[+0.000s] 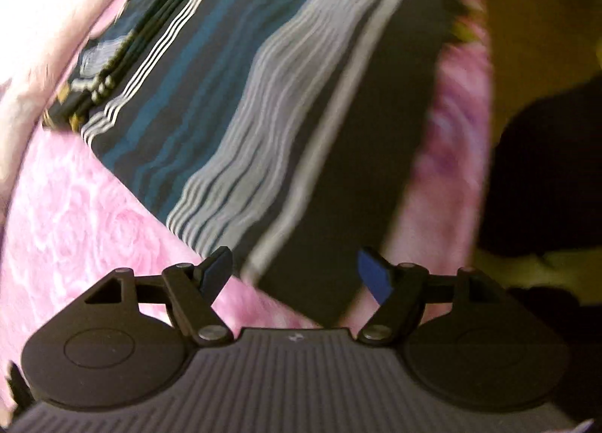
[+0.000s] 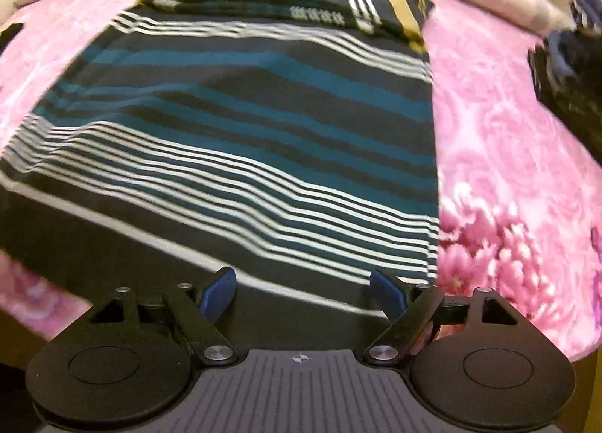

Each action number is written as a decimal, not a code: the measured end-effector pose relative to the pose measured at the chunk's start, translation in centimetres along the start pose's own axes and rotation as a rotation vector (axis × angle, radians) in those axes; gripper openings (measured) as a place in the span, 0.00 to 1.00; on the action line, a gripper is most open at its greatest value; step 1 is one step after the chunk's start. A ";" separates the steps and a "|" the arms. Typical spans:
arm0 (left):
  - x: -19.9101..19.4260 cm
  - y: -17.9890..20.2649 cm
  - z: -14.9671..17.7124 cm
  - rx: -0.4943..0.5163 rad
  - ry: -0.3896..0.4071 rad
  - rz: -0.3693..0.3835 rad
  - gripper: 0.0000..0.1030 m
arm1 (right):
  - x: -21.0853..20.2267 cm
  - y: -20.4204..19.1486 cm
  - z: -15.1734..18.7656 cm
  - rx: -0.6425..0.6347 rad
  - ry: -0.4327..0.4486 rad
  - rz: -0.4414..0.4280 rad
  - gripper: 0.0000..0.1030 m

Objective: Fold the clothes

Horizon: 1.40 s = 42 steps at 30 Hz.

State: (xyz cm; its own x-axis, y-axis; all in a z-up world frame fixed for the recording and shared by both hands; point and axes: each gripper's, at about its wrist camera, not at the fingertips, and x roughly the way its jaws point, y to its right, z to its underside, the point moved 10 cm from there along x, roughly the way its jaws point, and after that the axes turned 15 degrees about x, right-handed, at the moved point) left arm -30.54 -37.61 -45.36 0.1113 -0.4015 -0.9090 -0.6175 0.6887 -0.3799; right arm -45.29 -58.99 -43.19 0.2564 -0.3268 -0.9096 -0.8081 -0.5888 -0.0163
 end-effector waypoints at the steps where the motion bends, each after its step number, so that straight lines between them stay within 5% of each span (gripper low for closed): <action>1: -0.1 0.8 0.3 0.037 -0.004 -0.016 0.68 | -0.4 -0.8 0.3 -0.021 0.010 -0.009 0.79; 13: 2.4 1.9 -1.8 0.298 0.006 -0.201 0.73 | -1.1 -2.7 4.1 -0.136 0.000 -0.041 0.79; 15: 2.3 2.1 -1.6 0.316 0.000 -0.209 0.60 | -1.5 -2.5 4.1 -0.158 0.023 -0.035 0.79; 17: 1.9 2.4 -1.3 0.333 -0.012 -0.216 0.17 | -1.8 -2.5 4.2 -0.193 0.042 -0.033 0.79; 23: 1.9 0.4 -0.2 0.212 -0.063 -0.249 0.09 | -2.8 -5.7 6.2 -0.372 0.101 -0.085 0.79; 28: 0.6 -1.5 -0.7 -0.014 -0.026 -0.146 0.08 | -2.4 -12.1 8.5 -0.596 0.187 -0.184 0.79; 31: -0.4 -2.5 -0.4 -0.125 -0.003 -0.112 0.07 | -0.7 -15.0 9.3 -0.728 0.252 -0.152 0.79; 35: -1.5 -2.5 -0.6 -0.101 0.006 -0.113 0.06 | 0.5 -13.6 8.9 -0.715 0.294 -0.154 0.79; 42: -1.7 -1.6 -0.6 -0.065 0.011 -0.132 0.06 | 1.3 -5.7 6.5 -0.682 0.331 0.086 0.78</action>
State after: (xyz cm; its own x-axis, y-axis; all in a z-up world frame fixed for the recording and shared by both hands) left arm -30.22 -38.40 -43.10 0.1869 -0.4930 -0.8497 -0.6470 0.5891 -0.4841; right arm -43.85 -51.24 -46.96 0.4402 -0.5333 -0.7224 -0.3535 -0.8425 0.4066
